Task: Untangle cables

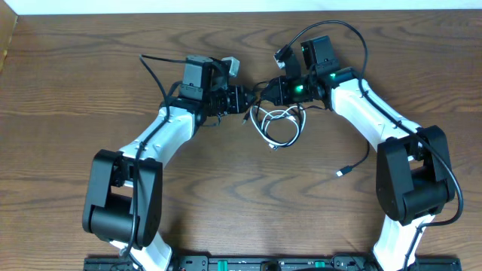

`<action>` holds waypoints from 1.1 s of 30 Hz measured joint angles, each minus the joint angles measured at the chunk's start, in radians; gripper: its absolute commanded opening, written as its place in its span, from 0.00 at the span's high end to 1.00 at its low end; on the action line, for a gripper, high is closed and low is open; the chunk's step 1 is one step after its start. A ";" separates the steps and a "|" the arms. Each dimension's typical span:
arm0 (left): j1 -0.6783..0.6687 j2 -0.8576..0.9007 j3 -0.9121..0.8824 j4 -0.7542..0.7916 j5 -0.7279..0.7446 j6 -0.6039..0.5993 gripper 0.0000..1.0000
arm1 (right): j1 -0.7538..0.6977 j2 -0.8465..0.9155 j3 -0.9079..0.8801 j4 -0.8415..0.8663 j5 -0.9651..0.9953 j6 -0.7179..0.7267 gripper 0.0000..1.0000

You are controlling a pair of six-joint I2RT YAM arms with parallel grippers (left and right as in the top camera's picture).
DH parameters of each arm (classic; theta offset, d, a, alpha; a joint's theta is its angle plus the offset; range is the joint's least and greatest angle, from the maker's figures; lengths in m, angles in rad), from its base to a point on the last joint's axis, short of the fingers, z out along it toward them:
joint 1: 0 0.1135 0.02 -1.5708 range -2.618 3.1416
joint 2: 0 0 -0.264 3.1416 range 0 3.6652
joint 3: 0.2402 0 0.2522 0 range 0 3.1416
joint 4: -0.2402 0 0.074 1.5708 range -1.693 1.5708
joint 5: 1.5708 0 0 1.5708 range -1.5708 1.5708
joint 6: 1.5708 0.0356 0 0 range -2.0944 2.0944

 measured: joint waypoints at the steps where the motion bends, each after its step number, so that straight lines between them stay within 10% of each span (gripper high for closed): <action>1: -0.003 0.000 0.000 0.000 -0.003 0.000 0.55 | 0.000 0.000 0.000 0.008 -0.018 -0.002 0.99; 21: -0.014 0.007 0.000 0.026 -0.068 -0.045 0.43 | -0.010 0.000 -0.001 0.066 -0.259 -0.044 0.99; 25: -0.032 0.033 0.000 0.042 -0.071 -0.071 0.53 | -0.010 0.000 -0.001 0.065 -0.273 -0.051 0.99; 29: -0.041 0.046 0.000 0.034 -0.064 -0.106 0.92 | -0.010 0.000 -0.002 0.064 -0.269 -0.054 0.99; 33: -0.045 0.046 0.000 0.037 -0.062 -0.115 0.92 | -0.009 0.000 -0.002 0.066 -0.272 -0.054 0.99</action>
